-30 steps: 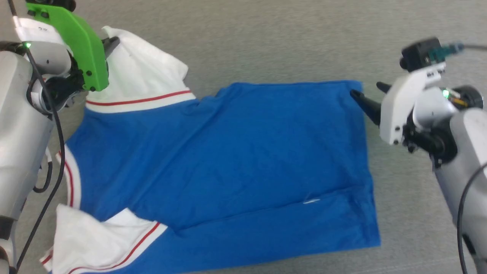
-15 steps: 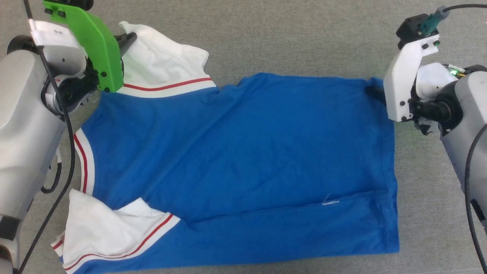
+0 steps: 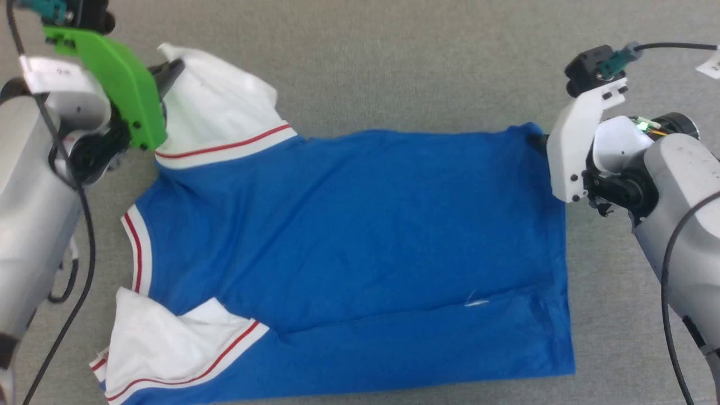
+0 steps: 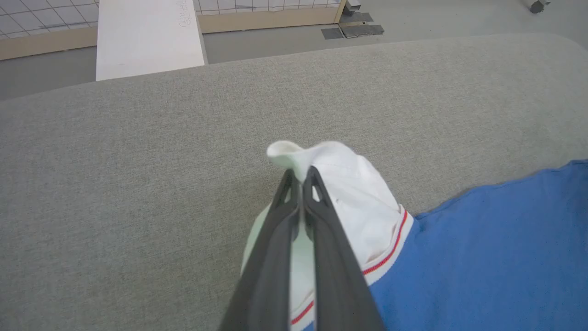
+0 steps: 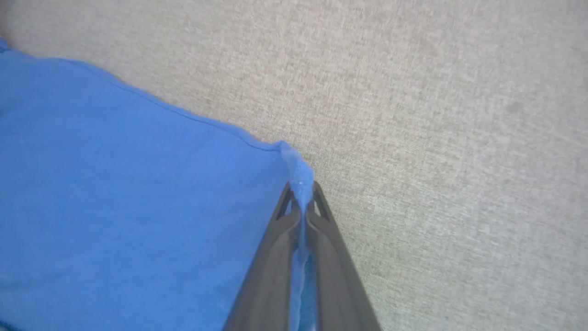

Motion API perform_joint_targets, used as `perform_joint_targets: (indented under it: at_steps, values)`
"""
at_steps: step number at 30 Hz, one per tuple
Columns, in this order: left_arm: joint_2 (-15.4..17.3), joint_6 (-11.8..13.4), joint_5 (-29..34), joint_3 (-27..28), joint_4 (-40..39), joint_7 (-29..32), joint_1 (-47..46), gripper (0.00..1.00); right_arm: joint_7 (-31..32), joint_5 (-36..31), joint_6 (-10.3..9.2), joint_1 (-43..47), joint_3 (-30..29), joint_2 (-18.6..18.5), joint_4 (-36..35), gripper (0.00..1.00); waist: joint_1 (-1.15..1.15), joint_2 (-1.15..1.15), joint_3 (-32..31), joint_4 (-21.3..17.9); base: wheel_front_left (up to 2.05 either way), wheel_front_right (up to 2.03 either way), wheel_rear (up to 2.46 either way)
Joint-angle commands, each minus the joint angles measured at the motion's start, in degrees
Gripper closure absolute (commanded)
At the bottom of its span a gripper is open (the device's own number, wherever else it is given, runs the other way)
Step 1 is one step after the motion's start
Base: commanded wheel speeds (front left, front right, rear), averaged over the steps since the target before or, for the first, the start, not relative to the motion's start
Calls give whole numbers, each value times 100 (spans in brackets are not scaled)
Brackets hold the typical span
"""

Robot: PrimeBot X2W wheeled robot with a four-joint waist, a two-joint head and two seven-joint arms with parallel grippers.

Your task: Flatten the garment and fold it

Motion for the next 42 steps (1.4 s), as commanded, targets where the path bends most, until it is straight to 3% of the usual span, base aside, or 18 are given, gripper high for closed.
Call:
perform_joint_targets:
  at_steps: [1,9,20,27,33,34,35,36,37,42]
  values:
    - [120,-40,-31,-4,43,-71,170,100,-130,66,-6,121,-15,-48,-37,100,0,69,-432,-11,0,0,0]
    - [470,75,-377,266,-119,-633,1025,100,-623,280,-6,790,-239,-282,-285,100,0,69,-1097,128,0,0,0]
    - [925,877,-1155,815,-1392,-1754,3569,100,-823,398,-6,2394,-742,-319,-880,100,0,69,-1485,319,0,0,0]
    - [1003,1410,-1590,909,-2223,-2154,5114,100,-996,346,-6,3254,-1160,-93,-770,100,0,69,-1552,391,0,0,0]
    - [826,1572,-1846,765,-2396,-2204,5875,100,-1232,184,-6,3767,-1578,179,-518,100,0,69,-1565,350,0,0,0]
    - [775,1570,-1865,755,-2379,-2236,5925,84,-1272,168,-6,3821,-1615,230,-495,100,0,69,-1561,333,0,0,0]
    - [733,1595,-1871,763,-2352,-2287,5956,51,-1306,161,-6,3862,-1640,269,-486,59,0,69,-1561,319,0,0,0]
    - [692,1622,-1857,739,-2320,-2316,5991,11,-1344,141,-6,3916,-1658,312,-482,6,0,69,-1570,300,0,0,0]
    - [657,1624,-1845,715,-2311,-2333,6011,0,-1380,117,-6,3959,-1667,342,-496,0,0,69,-1577,288,0,0,0]
    - [509,1773,-1587,740,-2280,-2763,5978,0,-1721,-51,-6,4295,-1755,437,-870,0,0,69,-1680,270,0,0,0]
